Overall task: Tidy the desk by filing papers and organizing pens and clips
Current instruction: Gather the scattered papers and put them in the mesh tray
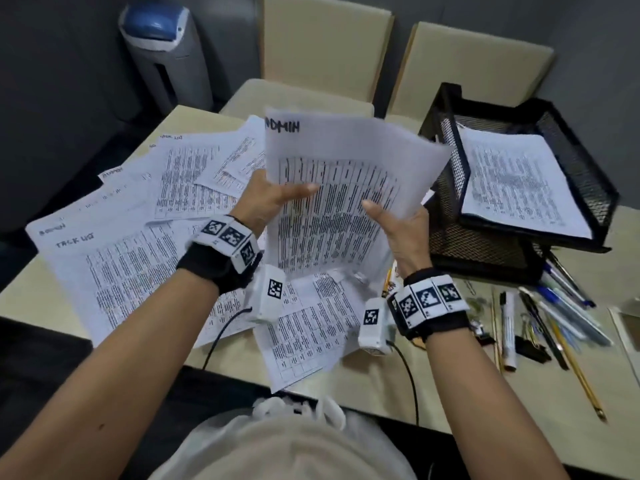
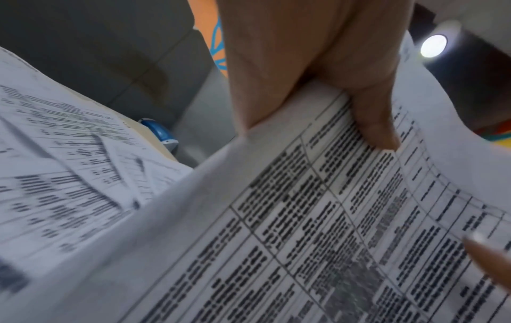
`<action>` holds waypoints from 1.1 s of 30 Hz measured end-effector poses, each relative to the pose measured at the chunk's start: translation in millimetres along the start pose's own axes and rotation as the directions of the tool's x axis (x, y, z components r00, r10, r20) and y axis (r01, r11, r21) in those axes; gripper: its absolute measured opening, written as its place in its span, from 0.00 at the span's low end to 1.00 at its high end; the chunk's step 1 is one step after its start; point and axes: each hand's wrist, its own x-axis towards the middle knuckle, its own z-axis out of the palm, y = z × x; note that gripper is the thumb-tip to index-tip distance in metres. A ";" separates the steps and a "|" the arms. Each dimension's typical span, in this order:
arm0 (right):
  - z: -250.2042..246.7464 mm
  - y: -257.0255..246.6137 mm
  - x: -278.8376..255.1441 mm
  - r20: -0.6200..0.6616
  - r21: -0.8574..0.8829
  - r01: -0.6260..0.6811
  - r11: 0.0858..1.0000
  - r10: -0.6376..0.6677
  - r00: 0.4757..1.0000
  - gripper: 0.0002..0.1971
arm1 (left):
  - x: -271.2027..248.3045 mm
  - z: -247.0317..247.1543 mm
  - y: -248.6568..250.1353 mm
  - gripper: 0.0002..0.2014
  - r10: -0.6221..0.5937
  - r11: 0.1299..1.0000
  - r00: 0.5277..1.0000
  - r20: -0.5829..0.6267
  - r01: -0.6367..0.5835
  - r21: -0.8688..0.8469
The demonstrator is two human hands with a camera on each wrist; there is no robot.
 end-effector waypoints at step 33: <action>-265.0 -21.1 123.3 -0.237 -0.761 -0.193 0.620 0.012 0.971 0.20 | 92.6 323.3 32.2 0.31 -0.117 0.738 0.993 0.033 0.065 0.672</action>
